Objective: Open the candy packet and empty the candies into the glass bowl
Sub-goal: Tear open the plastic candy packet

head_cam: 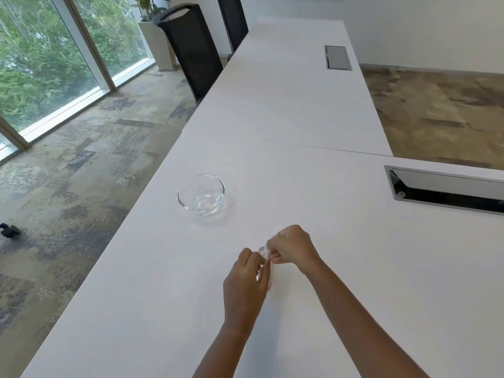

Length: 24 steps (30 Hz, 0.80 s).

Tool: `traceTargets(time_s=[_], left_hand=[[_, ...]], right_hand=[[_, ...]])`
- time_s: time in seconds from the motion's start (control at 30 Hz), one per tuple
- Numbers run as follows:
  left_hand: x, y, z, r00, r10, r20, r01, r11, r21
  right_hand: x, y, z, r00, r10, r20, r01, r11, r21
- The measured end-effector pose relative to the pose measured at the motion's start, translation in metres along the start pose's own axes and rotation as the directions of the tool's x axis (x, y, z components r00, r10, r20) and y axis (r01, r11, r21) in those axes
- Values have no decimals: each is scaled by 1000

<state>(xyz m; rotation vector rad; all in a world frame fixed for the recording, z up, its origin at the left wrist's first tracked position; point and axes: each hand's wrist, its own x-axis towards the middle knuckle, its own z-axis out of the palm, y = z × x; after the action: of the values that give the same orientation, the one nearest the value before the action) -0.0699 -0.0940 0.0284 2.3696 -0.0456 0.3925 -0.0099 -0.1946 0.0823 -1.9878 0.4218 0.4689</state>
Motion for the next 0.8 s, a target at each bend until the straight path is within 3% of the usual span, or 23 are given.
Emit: traceTargets(time_s=[0.07,0.13,0.23,0.3,0.37,0.53,0.67,0.8], left_hand=[[-3,1,2,999,-17,37,18,999,-33],[-3,4,2,989,-114,91,129,976,-177],[7,10,0,906,-382,182,420,759,-498],[19,10,2,814,-512,275,567,596,-569],[30,9,2,759,-549,351,641,531,-554],[41,5,-1,727,-527,441,675,430,-599],[41,5,2,743,-507,437,660,447,-604],[42,7,8,819,-438,370,574,629,-525]], right_hand=[[1,4,-1,1000,7,12,-7,1000,-13],[0,6,-3,1000,11,17,-11,1000,22],[-2,7,-6,998,-16,60,9,993,114],[-3,9,-5,995,-50,88,37,989,142],[-2,12,-3,992,-74,101,59,988,142],[0,20,0,988,-86,124,64,982,175],[3,25,1,997,-77,6,75,984,159],[3,20,7,972,-175,-155,179,984,13]])
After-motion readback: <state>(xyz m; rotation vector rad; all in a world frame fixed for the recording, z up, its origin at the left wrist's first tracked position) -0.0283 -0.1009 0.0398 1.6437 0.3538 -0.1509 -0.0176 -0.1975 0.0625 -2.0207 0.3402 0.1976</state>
